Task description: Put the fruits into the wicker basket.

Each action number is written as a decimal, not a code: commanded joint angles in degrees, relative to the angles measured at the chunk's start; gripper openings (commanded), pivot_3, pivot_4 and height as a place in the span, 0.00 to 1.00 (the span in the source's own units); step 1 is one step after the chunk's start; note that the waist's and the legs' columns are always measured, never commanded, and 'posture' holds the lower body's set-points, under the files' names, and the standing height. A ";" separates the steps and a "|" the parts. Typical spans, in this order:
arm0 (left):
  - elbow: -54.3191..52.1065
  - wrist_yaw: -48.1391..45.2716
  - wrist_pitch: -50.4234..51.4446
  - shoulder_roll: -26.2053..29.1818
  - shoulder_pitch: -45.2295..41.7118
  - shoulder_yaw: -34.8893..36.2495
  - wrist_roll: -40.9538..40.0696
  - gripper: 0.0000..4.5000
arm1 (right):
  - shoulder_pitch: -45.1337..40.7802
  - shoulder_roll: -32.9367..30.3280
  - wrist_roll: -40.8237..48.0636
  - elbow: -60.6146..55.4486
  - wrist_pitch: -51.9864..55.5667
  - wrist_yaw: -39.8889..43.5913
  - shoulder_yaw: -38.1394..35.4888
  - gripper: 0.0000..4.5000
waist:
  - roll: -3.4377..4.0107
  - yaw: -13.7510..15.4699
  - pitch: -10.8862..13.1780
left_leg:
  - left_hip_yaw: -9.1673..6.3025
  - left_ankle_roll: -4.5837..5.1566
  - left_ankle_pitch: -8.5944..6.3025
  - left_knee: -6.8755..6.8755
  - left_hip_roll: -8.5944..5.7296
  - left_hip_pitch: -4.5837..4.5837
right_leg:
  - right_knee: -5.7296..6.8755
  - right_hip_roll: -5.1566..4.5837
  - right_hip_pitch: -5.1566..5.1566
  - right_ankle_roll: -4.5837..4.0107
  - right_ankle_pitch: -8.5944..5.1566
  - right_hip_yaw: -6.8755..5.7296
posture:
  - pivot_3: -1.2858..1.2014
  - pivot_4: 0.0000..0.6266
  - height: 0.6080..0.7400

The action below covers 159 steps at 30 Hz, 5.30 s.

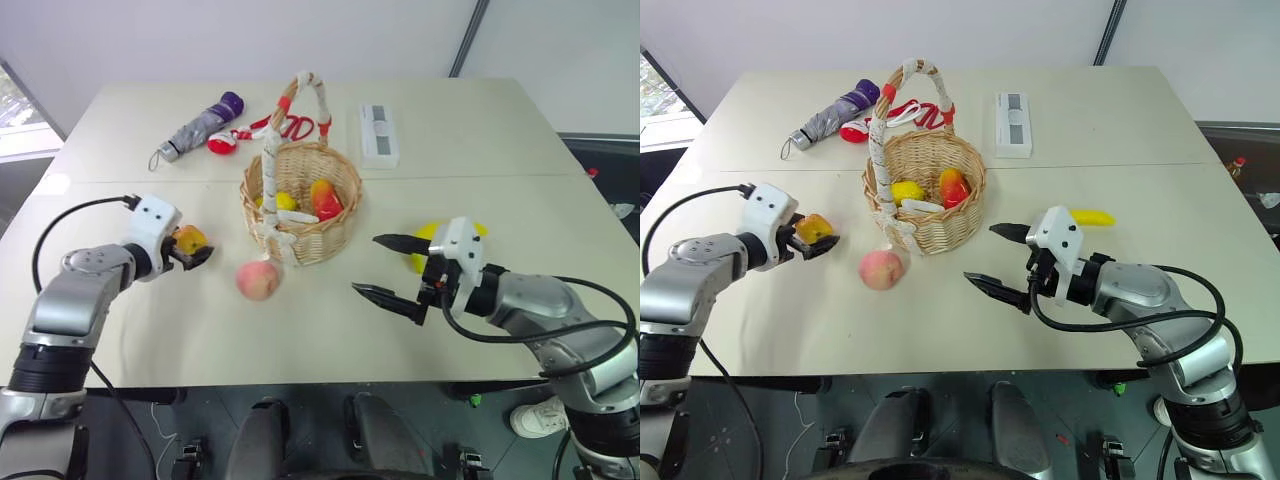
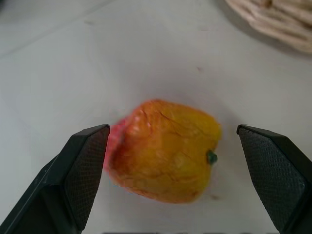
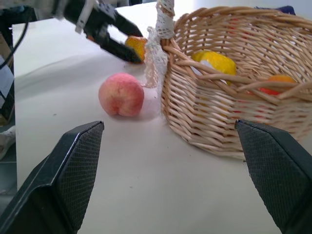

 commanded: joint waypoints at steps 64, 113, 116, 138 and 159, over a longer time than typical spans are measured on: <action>-30.41 -4.18 12.00 2.98 6.47 -2.05 -15.00 0.98 | -6.92 3.40 -4.68 4.73 -5.18 3.08 5.93 1.00 | -0.21 -0.09 0.07 | -0.10 -0.01 0.01 0.08 0.04 0.02 | 0.06 0.03 0.04 -0.01 0.00 -0.05 | 0.52 0.24 1.00; -18.12 -4.11 7.14 -5.43 -12.20 7.41 -22.97 0.53 | -6.85 3.99 -6.05 4.17 -6.02 1.26 5.17 1.00 | -0.24 0.22 0.07 | -0.11 -0.01 0.01 0.12 0.01 -0.05 | 0.04 -0.05 0.03 0.01 0.00 -0.09 | 0.52 0.24 1.00; -17.60 -0.98 8.51 -7.30 -14.22 4.75 -21.23 0.53 | -7.08 4.05 -5.93 4.34 -5.89 1.36 5.23 1.00 | -0.25 0.18 0.07 | -0.11 -0.01 0.01 0.14 -0.04 -0.05 | 0.05 -0.03 0.04 0.01 0.01 -0.09 | 0.52 0.24 1.00; -22.06 -7.21 0.92 -6.65 -6.31 9.17 -21.65 0.99 | -4.01 -1.59 -4.66 10.26 -1.43 -1.88 -8.09 1.00 | -0.24 0.18 0.07 | -0.08 -0.02 0.01 0.08 0.03 -0.04 | 0.04 -0.05 0.02 0.00 0.00 -0.06 | 0.52 0.24 1.00; -24.44 -14.00 -4.83 -7.98 -1.74 -1.68 -20.16 0.99 | -9.67 -11.16 -36.66 39.04 -28.10 -6.05 5.33 1.00 | -0.18 -0.41 0.08 | 0.28 -0.01 0.02 0.13 -0.04 0.06 | 0.04 0.05 0.06 0.01 0.00 0.03 | 0.52 0.24 1.00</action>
